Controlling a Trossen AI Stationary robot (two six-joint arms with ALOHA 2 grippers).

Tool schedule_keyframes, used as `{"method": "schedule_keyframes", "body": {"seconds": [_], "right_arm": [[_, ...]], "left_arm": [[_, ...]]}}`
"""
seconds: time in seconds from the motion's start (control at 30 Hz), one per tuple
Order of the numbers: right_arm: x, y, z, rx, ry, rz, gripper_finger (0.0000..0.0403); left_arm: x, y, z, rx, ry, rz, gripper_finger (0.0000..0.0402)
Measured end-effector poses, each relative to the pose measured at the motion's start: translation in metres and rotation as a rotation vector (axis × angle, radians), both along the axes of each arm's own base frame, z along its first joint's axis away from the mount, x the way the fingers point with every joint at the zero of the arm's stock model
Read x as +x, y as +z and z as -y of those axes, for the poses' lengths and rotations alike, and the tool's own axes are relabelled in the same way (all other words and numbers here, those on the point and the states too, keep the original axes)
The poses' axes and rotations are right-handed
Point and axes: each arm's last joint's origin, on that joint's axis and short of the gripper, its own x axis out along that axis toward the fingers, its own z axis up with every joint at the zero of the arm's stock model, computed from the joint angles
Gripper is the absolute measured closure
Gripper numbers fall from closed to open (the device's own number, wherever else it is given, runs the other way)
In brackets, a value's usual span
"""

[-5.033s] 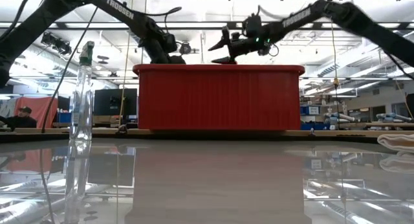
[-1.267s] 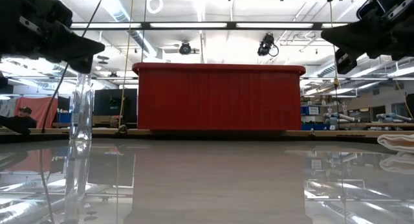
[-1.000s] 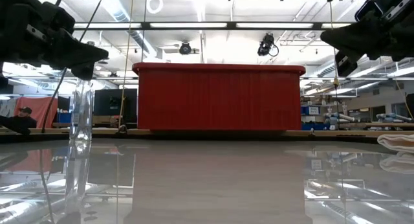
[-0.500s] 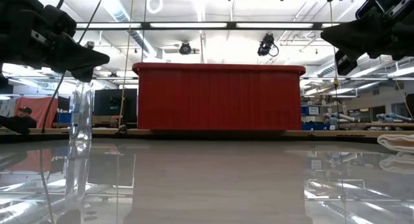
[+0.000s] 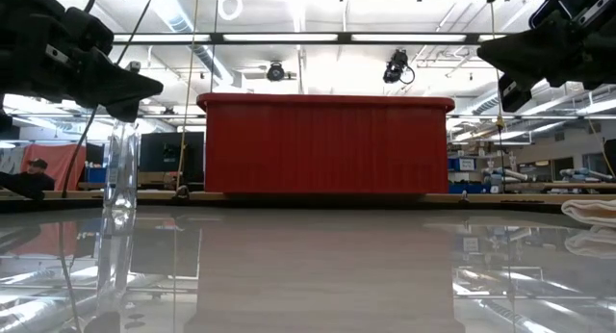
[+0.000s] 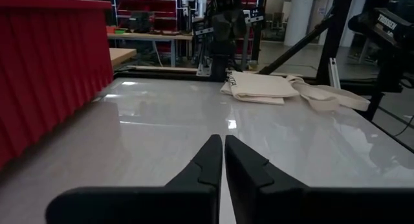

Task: Fold laundry
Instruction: Return to Home Position

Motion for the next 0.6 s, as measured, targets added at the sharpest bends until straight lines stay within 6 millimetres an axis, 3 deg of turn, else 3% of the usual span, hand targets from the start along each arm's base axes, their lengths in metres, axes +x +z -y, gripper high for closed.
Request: {"method": "schedule_keyframes", "body": {"seconds": [0.6], "right_arm": [[0.0000,0.0000,0.0000,0.000,0.000,0.000,0.0362]], "left_arm": [[0.0000,-0.0003,0.0000,0.000,0.000,-0.001,0.0377]]}}
